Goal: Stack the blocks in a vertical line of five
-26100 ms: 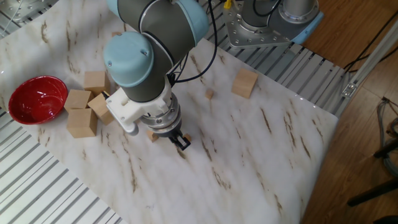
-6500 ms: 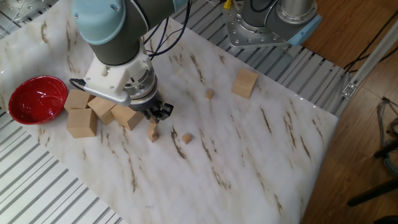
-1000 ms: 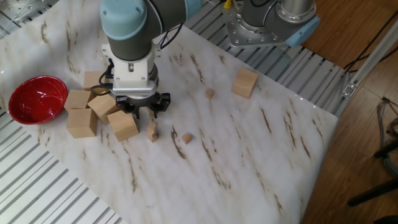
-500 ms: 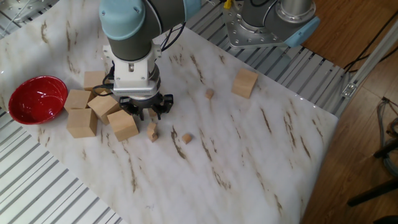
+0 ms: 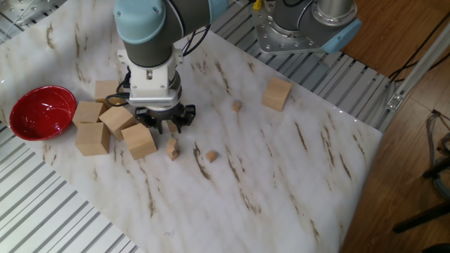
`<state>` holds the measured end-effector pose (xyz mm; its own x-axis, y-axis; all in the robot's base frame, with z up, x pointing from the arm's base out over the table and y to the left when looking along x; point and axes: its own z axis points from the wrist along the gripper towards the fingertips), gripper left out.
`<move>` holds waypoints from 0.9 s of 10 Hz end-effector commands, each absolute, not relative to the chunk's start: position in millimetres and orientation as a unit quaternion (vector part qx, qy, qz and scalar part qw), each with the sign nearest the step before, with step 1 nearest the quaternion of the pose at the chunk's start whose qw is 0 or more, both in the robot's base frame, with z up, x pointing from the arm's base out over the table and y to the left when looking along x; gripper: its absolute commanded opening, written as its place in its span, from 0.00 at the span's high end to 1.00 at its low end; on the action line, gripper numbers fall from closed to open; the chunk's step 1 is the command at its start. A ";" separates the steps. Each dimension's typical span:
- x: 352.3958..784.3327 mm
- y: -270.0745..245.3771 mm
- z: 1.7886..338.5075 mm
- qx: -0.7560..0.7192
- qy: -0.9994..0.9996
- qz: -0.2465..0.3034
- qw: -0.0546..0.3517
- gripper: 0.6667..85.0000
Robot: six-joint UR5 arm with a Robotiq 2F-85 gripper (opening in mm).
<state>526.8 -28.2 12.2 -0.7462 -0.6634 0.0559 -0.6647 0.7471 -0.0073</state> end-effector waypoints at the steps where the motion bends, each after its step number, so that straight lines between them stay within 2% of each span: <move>1: 523.7 -27.3 12.0 0.342 -0.939 0.007 0.028 0.57; 5: 526.1 -28.9 11.8 0.329 -0.944 0.012 0.024 0.68; 9: 523.6 -27.3 15.0 0.317 -0.948 0.008 0.028 0.71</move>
